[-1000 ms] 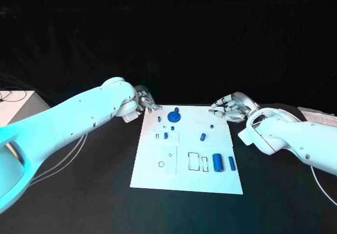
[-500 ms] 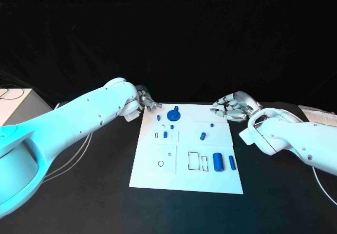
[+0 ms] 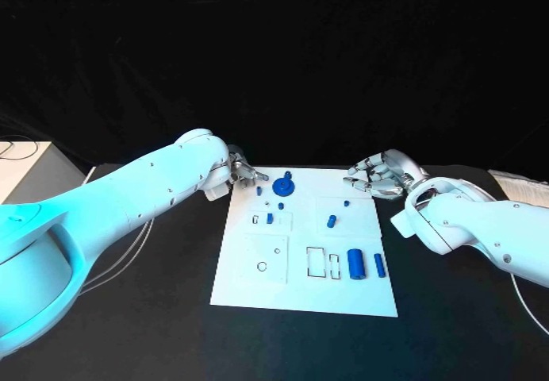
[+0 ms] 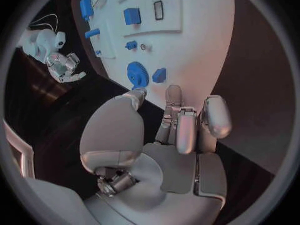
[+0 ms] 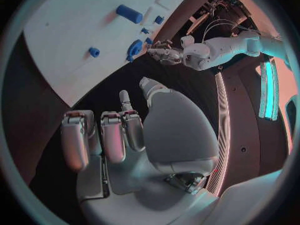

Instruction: Assemble the parts on the task board

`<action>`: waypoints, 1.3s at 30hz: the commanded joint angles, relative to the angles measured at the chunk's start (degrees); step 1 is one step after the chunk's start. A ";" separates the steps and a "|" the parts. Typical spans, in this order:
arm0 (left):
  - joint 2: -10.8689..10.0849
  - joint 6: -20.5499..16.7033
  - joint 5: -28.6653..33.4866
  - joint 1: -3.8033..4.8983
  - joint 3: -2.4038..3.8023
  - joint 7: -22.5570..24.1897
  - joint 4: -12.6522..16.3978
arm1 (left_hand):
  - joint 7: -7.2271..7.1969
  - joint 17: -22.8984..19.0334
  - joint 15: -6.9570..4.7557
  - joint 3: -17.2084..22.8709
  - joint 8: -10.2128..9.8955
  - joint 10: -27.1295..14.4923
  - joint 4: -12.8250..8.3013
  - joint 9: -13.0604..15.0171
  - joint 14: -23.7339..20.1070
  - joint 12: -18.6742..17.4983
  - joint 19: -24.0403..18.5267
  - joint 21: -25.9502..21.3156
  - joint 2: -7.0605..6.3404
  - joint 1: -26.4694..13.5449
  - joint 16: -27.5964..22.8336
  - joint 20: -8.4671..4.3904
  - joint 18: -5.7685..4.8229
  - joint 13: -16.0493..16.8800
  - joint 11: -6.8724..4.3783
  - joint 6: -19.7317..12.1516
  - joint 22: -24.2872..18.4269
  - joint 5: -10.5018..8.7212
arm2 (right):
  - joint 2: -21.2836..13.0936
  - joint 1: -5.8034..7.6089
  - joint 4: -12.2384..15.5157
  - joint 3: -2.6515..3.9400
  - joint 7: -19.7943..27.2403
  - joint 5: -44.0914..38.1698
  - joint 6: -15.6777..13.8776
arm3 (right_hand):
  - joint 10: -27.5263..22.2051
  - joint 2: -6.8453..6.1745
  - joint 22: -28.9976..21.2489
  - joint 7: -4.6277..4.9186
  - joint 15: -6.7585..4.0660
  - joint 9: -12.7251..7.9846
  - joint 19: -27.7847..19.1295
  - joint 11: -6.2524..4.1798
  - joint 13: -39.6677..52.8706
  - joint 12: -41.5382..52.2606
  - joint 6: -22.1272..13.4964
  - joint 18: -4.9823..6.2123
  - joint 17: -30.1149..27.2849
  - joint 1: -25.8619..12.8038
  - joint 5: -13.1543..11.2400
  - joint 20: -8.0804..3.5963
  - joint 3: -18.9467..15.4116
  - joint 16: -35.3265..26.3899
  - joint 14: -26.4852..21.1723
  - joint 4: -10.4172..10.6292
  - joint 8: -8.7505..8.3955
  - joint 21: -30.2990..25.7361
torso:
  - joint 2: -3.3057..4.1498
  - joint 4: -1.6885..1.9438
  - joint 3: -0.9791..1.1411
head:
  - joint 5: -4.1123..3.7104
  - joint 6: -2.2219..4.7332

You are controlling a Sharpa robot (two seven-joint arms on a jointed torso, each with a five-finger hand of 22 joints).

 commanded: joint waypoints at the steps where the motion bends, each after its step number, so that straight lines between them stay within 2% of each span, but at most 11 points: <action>1: 0.11 3.29 -0.85 0.06 0.01 -0.86 0.06 | -0.02 5.62 -0.33 -0.36 0.53 0.36 -0.06 0.14 2.23 0.31 0.39 0.29 0.57 0.13 0.30 -0.02 -0.64 0.08 -0.10 0.42 0.13 0.24 | 0.07 0.03 0.03 0.03 0.75 -0.09 0.08 | 1.00 -0.12 12.30 0.07 0.27 -0.01 3.98 0.27 10.63 -0.07 -0.28 0.25 7.52 -0.03 0.21 0.33 0.26 -0.25 4.23 0.03 0.37 -0.22 | -0.04 0.10 -0.05 | -0.12 -0.13; 6: 0.09 4.82 -1.13 0.06 -0.01 -1.05 0.21 | -0.10 5.69 -0.45 -0.35 0.92 0.30 -0.17 0.30 2.26 0.36 0.29 0.25 0.80 0.92 0.36 -0.14 -0.62 0.08 -0.21 0.19 0.04 0.49 | 0.10 0.03 0.01 0.03 0.71 -0.09 0.16 | 1.03 -0.13 12.34 0.07 0.27 0.00 4.02 0.26 10.64 -0.05 -0.28 0.24 7.58 -0.02 0.35 0.32 0.31 -0.24 4.25 0.04 0.39 -0.16 | -0.06 0.16 -0.05 | -0.16 -0.16; 14: -0.08 6.93 -0.58 0.05 -0.11 -1.21 0.69 | -0.12 5.59 -0.46 -0.28 1.25 0.16 -0.26 0.41 2.20 0.39 0.23 0.24 0.81 1.85 0.34 -0.20 -0.63 0.09 -0.23 -0.03 0.07 0.59 | 0.16 0.03 -0.09 0.03 0.63 -0.09 0.19 | 1.10 -0.14 12.34 0.07 0.26 0.00 4.02 0.26 10.69 0.02 -0.28 0.24 7.59 -0.04 0.42 0.32 0.33 -0.24 4.25 0.05 0.40 -0.16 | 0.04 -0.02 0.01 | 0.11 -0.08; 18: -0.17 7.23 -0.09 0.04 -0.13 -1.23 1.02 | -0.18 5.63 -0.48 -0.18 1.61 0.12 -0.24 0.55 2.21 0.42 0.26 0.29 0.86 2.39 0.38 -0.21 -0.65 0.09 -0.27 0.06 0.17 0.63 | 0.20 0.03 -0.14 0.03 0.56 -0.09 0.20 | 1.10 -0.14 12.34 0.07 0.26 0.00 4.02 0.26 10.69 0.02 -0.28 0.24 7.59 -0.04 0.42 0.32 0.33 -0.24 4.25 0.05 0.40 -0.16 | 0.09 0.01 -0.01 | 0.08 -0.14; 28: -0.25 7.15 0.34 0.03 -0.15 -1.24 1.31 | -0.52 5.96 -0.71 0.98 3.00 0.22 -0.24 1.27 2.36 0.60 0.44 0.53 1.71 4.19 0.64 -0.34 -0.72 0.11 -0.56 0.19 0.62 0.72 | 0.27 0.03 -0.19 0.03 0.57 -0.09 0.03 | 1.21 -0.16 12.38 0.06 0.25 0.00 4.05 0.26 10.78 0.14 -0.30 0.22 7.64 -0.07 0.55 0.31 0.37 -0.22 4.27 0.07 0.42 -0.11 | 0.10 0.08 -0.01 | -0.04 -0.23; 35: -0.29 5.59 1.19 0.03 -0.16 -1.00 1.76 | -0.72 5.84 -0.87 2.20 3.88 0.13 -0.33 1.79 2.31 0.62 0.38 0.54 2.07 5.68 0.64 -0.47 -0.71 0.08 -0.75 -0.10 0.66 0.71 | 0.37 0.03 -0.31 0.03 0.49 -0.09 0.08 | 1.21 -0.16 12.38 0.06 0.25 0.00 4.05 0.26 10.78 0.14 -0.30 0.22 7.64 -0.07 0.55 0.31 0.37 -0.22 4.27 0.07 0.42 -0.11 | 0.09 0.01 -0.02 | -0.04 -0.27; 39: -0.39 4.30 2.56 0.02 -0.17 -0.83 2.10 | -1.18 6.01 -1.26 5.06 5.68 0.11 -0.58 2.91 2.39 0.65 0.43 0.65 2.77 8.29 0.79 -0.71 -0.73 0.03 -1.19 -0.34 0.90 0.64 | 0.39 0.03 -0.33 0.03 0.46 -0.09 0.12 | 1.21 -0.16 12.38 0.06 0.25 0.00 4.05 0.26 10.78 0.14 -0.30 0.22 7.64 -0.07 0.55 0.31 0.37 -0.22 4.27 0.07 0.42 -0.11 | 0.11 0.05 -0.03 | 0.01 -0.37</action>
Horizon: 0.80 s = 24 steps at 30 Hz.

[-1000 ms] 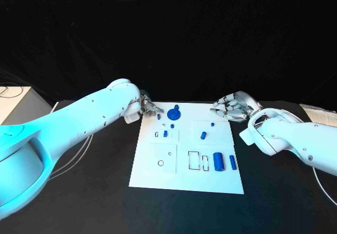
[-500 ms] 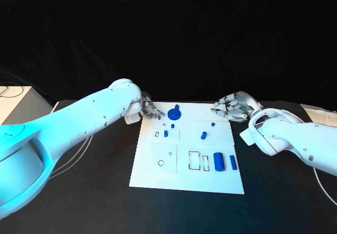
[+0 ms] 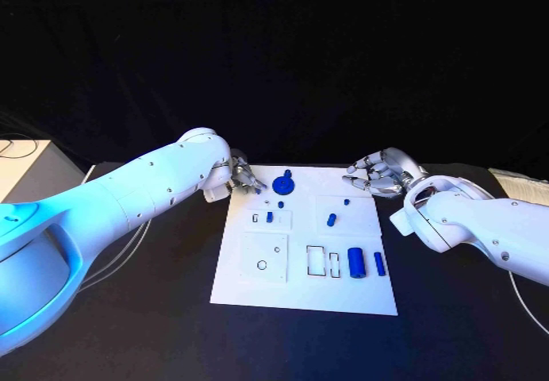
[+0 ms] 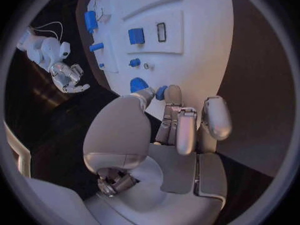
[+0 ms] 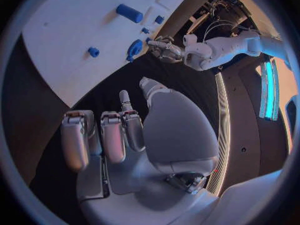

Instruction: Assemble the parts on the task board

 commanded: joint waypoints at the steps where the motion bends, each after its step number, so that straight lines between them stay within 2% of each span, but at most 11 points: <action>1: -0.06 -1.81 2.59 0.03 0.01 0.51 0.43 | -0.73 6.05 -0.56 2.53 1.42 -0.05 -0.28 0.95 2.41 0.18 0.08 0.28 0.43 2.17 0.40 -0.41 -0.76 -0.01 -0.67 -0.31 0.24 0.24 | 0.07 0.01 0.00 0.02 0.48 -0.17 0.15 | 1.21 -0.16 12.40 0.06 0.25 0.00 4.05 0.26 10.80 0.14 -0.30 0.22 7.64 -0.07 0.33 0.31 0.37 -0.22 4.27 0.06 0.21 -0.11 | 0.01 0.02 -0.03 | 0.05 -0.10; 4: -0.27 -2.86 4.81 0.02 0.02 0.80 0.80 | -1.11 6.10 -1.00 7.60 3.58 -0.13 -1.04 2.43 2.44 0.08 0.04 0.28 0.06 4.49 0.49 -0.76 -0.75 -0.11 -1.11 -1.18 0.33 0.39 | 0.08 0.01 -0.02 0.02 0.45 -0.17 0.20 | 1.21 -0.16 12.40 0.06 0.25 0.00 4.05 0.26 10.80 0.14 -0.30 0.22 7.64 -0.07 0.33 0.31 0.37 -0.22 4.27 0.06 0.21 -0.11 | -0.03 0.02 0.00 | 0.08 -0.14; 5: -0.33 -3.17 5.58 0.02 0.02 0.86 0.92 | -1.35 6.08 -1.25 12.51 4.31 -0.52 -2.62 2.96 2.42 -0.27 0.03 0.30 -0.69 6.28 0.50 -0.95 -0.76 -0.26 -1.32 -1.90 0.39 0.57 | 0.08 0.01 -0.02 0.02 0.42 -0.17 0.25 | 1.21 -0.16 12.40 0.06 0.25 0.00 4.05 0.26 10.80 0.14 -0.30 0.22 7.64 -0.07 0.33 0.31 0.37 -0.22 4.27 0.06 0.21 -0.11 | -0.05 0.02 0.00 | 0.08 -0.12; 7: -0.48 -3.73 6.96 0.00 0.02 0.98 1.18 | -1.30 6.00 -1.26 17.59 5.49 -0.44 -3.69 3.76 2.39 -0.36 0.00 0.32 -2.25 5.92 0.48 -1.07 -0.76 -0.34 -1.34 -2.38 0.44 0.72 | 0.09 0.01 -0.03 0.02 0.34 -0.17 0.34 | 1.21 -0.16 12.40 0.06 0.25 0.00 4.05 0.26 10.80 0.14 -0.30 0.22 7.64 -0.07 0.33 0.31 0.37 -0.22 4.27 0.06 0.21 -0.11 | -0.08 0.06 0.00 | 0.09 -0.12; 9: -0.67 -4.11 7.81 0.00 0.02 1.05 1.48 | -0.88 6.16 -0.91 28.23 8.94 0.32 -7.44 6.33 2.46 -0.23 0.06 0.56 -4.99 2.51 0.64 -1.05 -0.80 -0.39 -1.04 -3.67 0.77 1.11 | 0.11 0.00 -0.04 0.02 0.26 -0.17 0.44 | 1.21 -0.16 12.40 0.06 0.25 0.00 4.05 0.26 10.80 0.14 -0.30 0.22 7.64 -0.07 0.33 0.31 0.37 -0.22 4.27 0.06 0.21 -0.11 | -0.11 0.08 0.00 | 0.11 -0.11; 10: -0.79 -4.23 8.14 -0.01 0.03 1.04 1.66 | -0.96 6.18 -0.90 29.83 9.69 0.43 -8.52 6.80 2.48 -0.07 0.11 0.65 -5.10 0.97 0.67 -1.03 -0.79 -0.31 -1.08 -3.92 0.93 1.10 | 0.11 0.00 -0.04 0.02 0.22 -0.17 0.48 | 1.21 -0.16 12.40 0.06 0.25 0.00 4.05 0.26 10.80 0.14 -0.30 0.22 7.64 -0.07 0.33 0.31 0.37 -0.22 4.27 0.06 0.21 -0.11 | -0.11 0.08 -0.01 | 0.12 -0.12; 12: -1.15 -4.42 8.64 -0.01 0.03 1.04 2.21 | -0.98 6.36 -1.00 31.56 10.50 0.53 -10.14 7.24 2.56 0.18 0.15 0.76 -4.99 -0.58 0.79 -1.01 -0.82 -0.19 -1.08 -4.10 1.11 1.25 | 0.11 0.00 -0.04 0.02 0.14 -0.17 0.57 | 1.22 -0.17 12.43 0.06 0.24 0.01 4.07 0.25 10.78 0.13 -0.31 0.21 7.59 -0.10 0.44 0.30 0.43 -0.25 4.26 0.08 0.24 -0.08 | -0.13 0.09 0.02 | 0.16 -0.19; 17: -2.10 -4.71 9.75 -0.01 0.03 0.99 3.73 | -1.02 6.74 -1.05 32.51 11.01 0.71 -11.17 7.44 2.73 0.40 0.12 0.79 -4.99 -1.72 1.00 -0.99 -0.82 -0.10 -1.13 -4.03 1.16 1.52 | 0.07 0.00 0.09 0.02 0.08 -0.17 0.69 | 1.22 -0.17 12.43 0.06 0.24 0.01 4.07 0.25 10.78 0.13 -0.31 0.21 7.59 -0.10 0.44 0.30 0.43 -0.25 4.26 0.08 0.24 -0.08 | -0.17 0.08 0.04 | 0.36 -0.07; 24: -4.91 -4.72 10.64 -0.02 0.05 0.76 8.46 | -1.10 7.25 -1.13 33.34 11.46 1.04 -12.14 7.54 2.97 0.66 0.20 0.91 -4.87 -2.80 1.29 -1.00 -0.84 0.00 -1.23 -3.82 1.34 1.98 | -0.07 -0.01 0.22 0.01 0.00 -0.17 0.84 | 1.22 -0.17 12.43 0.06 0.24 0.01 4.07 0.25 10.78 0.13 -0.31 0.21 7.59 -0.10 0.44 0.30 0.43 -0.25 4.26 0.08 0.24 -0.08 | -0.13 0.17 0.02 | 0.49 -0.11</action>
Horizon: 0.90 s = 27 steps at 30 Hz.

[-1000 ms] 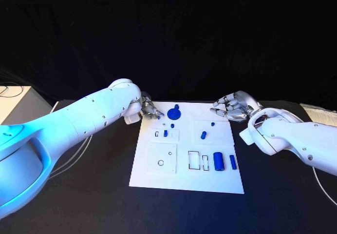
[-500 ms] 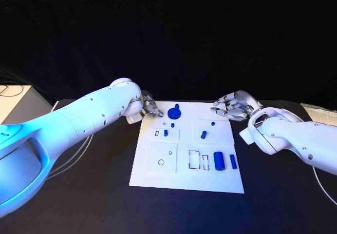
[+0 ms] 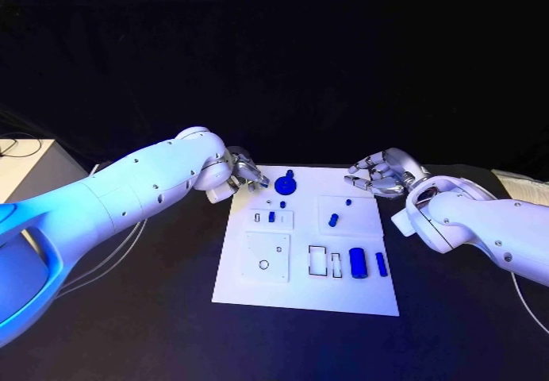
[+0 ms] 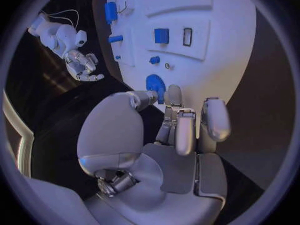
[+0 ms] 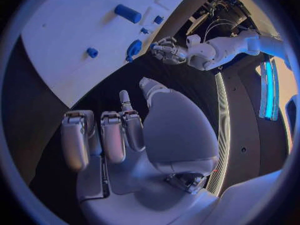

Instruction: Assemble the parts on the task board

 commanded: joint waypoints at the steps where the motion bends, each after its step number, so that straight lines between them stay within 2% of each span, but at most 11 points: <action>1: -1.19 -0.58 2.22 0.02 0.01 0.42 2.37 | -0.19 7.25 -0.12 9.83 0.31 0.33 -9.79 0.11 2.98 0.27 0.11 0.28 0.09 -0.84 0.33 -0.28 -0.84 0.09 0.01 -0.01 0.09 0.31 | -0.08 0.00 0.12 0.03 0.15 -0.18 0.73 | 1.22 -0.17 12.44 0.06 0.24 0.01 4.07 0.25 10.74 0.13 -0.32 0.21 7.59 -0.10 0.21 0.30 0.28 -0.25 4.26 -0.07 0.24 -0.08 | 0.00 0.06 0.01 | 0.10 -0.01; 7: -4.29 -1.05 1.64 -0.49 -0.15 0.32 6.99 | -0.23 7.29 -0.15 10.13 0.46 0.47 -10.16 0.13 3.01 0.39 0.15 0.33 0.15 -1.23 0.37 -0.29 -0.85 0.14 -0.03 0.07 0.17 0.46 | -0.28 -0.02 0.05 0.02 0.08 -0.18 0.78 | 1.22 -0.17 12.44 0.06 0.24 0.01 4.07 0.25 10.74 0.13 -0.32 0.21 7.59 -0.10 0.21 0.30 0.28 -0.25 4.26 -0.07 0.24 -0.08 | -0.37 0.30 0.07 | 0.03 -0.44; 12: -7.29 -2.59 -0.97 -1.89 -0.33 0.29 11.64 | -0.26 7.25 -0.18 10.41 0.64 0.58 -10.49 0.14 3.00 0.55 0.16 0.35 0.20 -1.60 0.37 -0.33 -0.85 0.21 -0.06 0.13 0.20 0.50 | -0.45 -0.05 -0.01 0.01 0.01 -0.18 0.80 | 1.26 -0.21 12.39 0.05 0.23 0.02 4.04 0.24 10.75 0.16 -0.31 0.23 7.54 -0.17 0.29 0.29 0.31 -0.27 4.26 -0.05 0.28 -0.15 | -0.77 0.58 0.16 | -0.03 -0.93; 16: -8.98 -3.85 -3.16 -2.96 -0.57 0.26 14.54 | -0.27 7.33 -0.21 10.91 0.96 0.55 -10.90 0.13 3.02 0.88 -0.01 0.25 0.27 -2.11 0.41 -0.40 -0.79 0.37 -0.08 0.09 0.02 0.42 | -0.50 -0.09 -0.10 0.00 -0.01 -0.18 0.83 | 1.26 -0.21 12.39 0.05 0.23 0.02 4.04 0.24 10.75 0.16 -0.31 0.23 7.54 -0.17 0.29 0.29 0.31 -0.27 4.26 -0.05 0.28 -0.15 | -1.06 0.79 0.08 | -0.09 -1.17; 22: -10.32 -5.55 -4.87 -4.63 -0.98 0.28 16.94 | -0.36 8.20 -0.28 11.86 1.75 1.31 -11.61 0.11 3.37 2.38 0.26 0.51 0.34 -3.09 0.85 -0.52 -0.88 2.32 -0.17 0.08 0.46 0.39 | -0.49 -0.22 -0.22 -0.01 -0.01 -0.18 0.89 | 1.26 -0.21 12.39 0.05 0.23 0.02 4.04 0.24 10.75 0.16 -0.31 0.23 7.54 -0.17 0.29 0.29 0.31 -0.27 4.26 -0.05 0.28 -0.15 | -1.45 1.06 0.00 | -0.04 -1.61; 27: -10.69 -6.71 -5.77 -5.81 -1.17 0.30 17.79 | -0.42 8.65 -0.34 12.35 2.14 1.66 -11.96 0.03 3.55 3.03 0.62 0.82 0.34 -3.57 1.09 -0.58 -0.99 3.12 -0.24 0.10 0.97 0.43 | -0.50 -0.31 -0.27 -0.01 0.00 -0.18 0.94 | 1.26 -0.21 12.39 0.05 0.23 0.02 4.04 0.24 10.75 0.16 -0.31 0.23 7.54 -0.17 0.29 0.29 0.31 -0.27 4.26 -0.05 0.28 -0.15 | -1.62 1.21 -0.15 | -0.24 -1.92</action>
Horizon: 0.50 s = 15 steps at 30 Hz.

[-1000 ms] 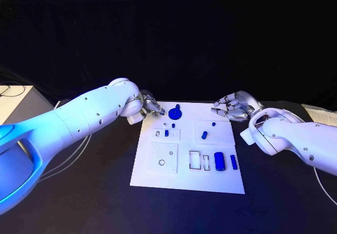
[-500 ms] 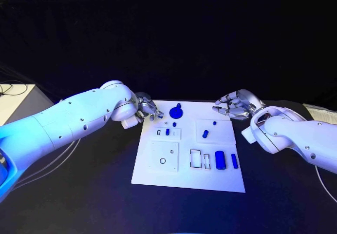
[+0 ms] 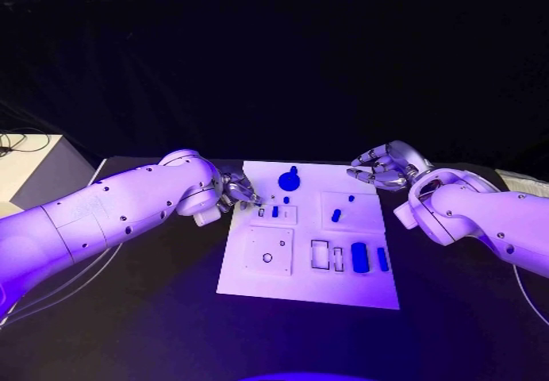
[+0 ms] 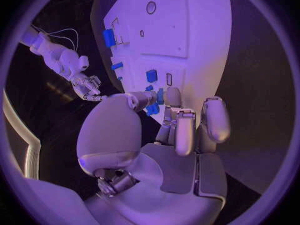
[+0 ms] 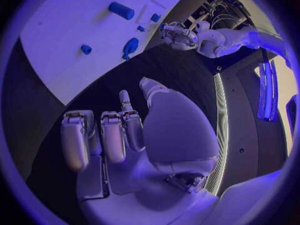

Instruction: Assemble the parts on the task board

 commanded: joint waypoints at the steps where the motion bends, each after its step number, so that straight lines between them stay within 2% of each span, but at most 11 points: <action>1: -0.02 -2.53 -2.50 -0.50 -0.06 0.40 0.55 | -0.44 8.66 -0.35 10.38 0.36 0.65 -9.98 -0.10 3.56 0.30 0.33 0.44 0.42 -0.35 0.22 -0.29 -0.99 0.28 0.00 0.11 0.18 0.28 | -0.02 -0.10 0.00 0.01 0.17 -0.19 0.82 | 1.26 -0.21 12.40 0.05 0.23 0.02 4.04 0.24 10.77 0.16 -0.31 0.23 7.54 -0.17 0.30 0.29 0.32 -0.28 4.26 -0.05 0.28 -0.15 | -0.19 0.20 -0.14 | -0.14 -0.25; 3: 0.01 -2.76 -2.85 -0.73 -0.14 0.41 0.64 | -0.45 8.77 -0.37 10.51 0.48 0.83 -10.07 -0.13 3.61 0.56 0.39 0.49 0.40 -0.50 0.28 -0.31 -1.01 0.68 -0.02 0.11 0.25 0.29 | -0.02 -0.12 0.00 0.01 0.16 -0.19 0.85 | 1.26 -0.21 12.40 0.05 0.23 0.02 4.04 0.24 10.77 0.16 -0.31 0.23 7.54 -0.17 0.30 0.29 0.32 -0.28 4.26 -0.05 0.28 -0.15 | -0.14 0.16 -0.14 | -0.08 -0.28; 6: 0.15 -2.66 -3.54 -0.98 -0.32 0.37 0.74 | -0.51 9.12 -0.40 10.71 0.74 1.19 -10.22 -0.18 3.75 1.08 0.55 0.63 0.32 -0.85 0.45 -0.35 -1.06 1.42 -0.06 0.14 0.49 0.29 | -0.04 -0.14 -0.01 0.01 0.13 -0.18 0.93 | 1.26 -0.21 12.40 0.05 0.23 0.02 4.04 0.24 10.77 0.16 -0.31 0.23 7.54 -0.17 0.30 0.29 0.32 -0.28 4.26 -0.05 0.28 -0.15 | -0.06 0.06 -0.01 | -0.01 -0.37; 9: 0.28 -1.96 -4.52 -1.12 -0.48 0.24 0.94 | -0.78 9.81 -0.57 11.48 1.77 1.90 -10.58 -0.28 4.03 2.35 0.81 0.89 0.21 -1.99 0.81 -0.47 -1.14 2.97 -0.29 0.38 0.89 0.44 | -0.04 -0.16 -0.01 0.01 0.10 -0.18 1.05 | 1.26 -0.21 12.40 0.05 0.23 0.02 4.04 0.24 10.77 0.16 -0.31 0.23 7.54 -0.17 0.30 0.29 0.32 -0.28 4.26 -0.05 0.28 -0.15 | -0.02 -0.02 -0.03 | 0.01 -0.49; 15: 0.63 -1.12 -5.91 -1.20 -0.68 0.06 1.03 | -0.87 10.18 -0.64 11.76 2.14 2.13 -10.71 -0.34 4.17 2.79 1.07 1.11 0.09 -2.52 0.99 -0.53 -1.23 3.48 -0.36 0.37 1.28 0.43 | -0.05 -0.19 -0.02 0.01 0.07 -0.18 1.17 | 1.26 -0.21 12.40 0.05 0.23 0.02 4.04 0.24 10.77 0.16 -0.31 0.23 7.54 -0.17 0.30 0.29 0.32 -0.28 4.26 -0.05 0.28 -0.15 | -0.10 0.07 0.01 | -0.04 -0.80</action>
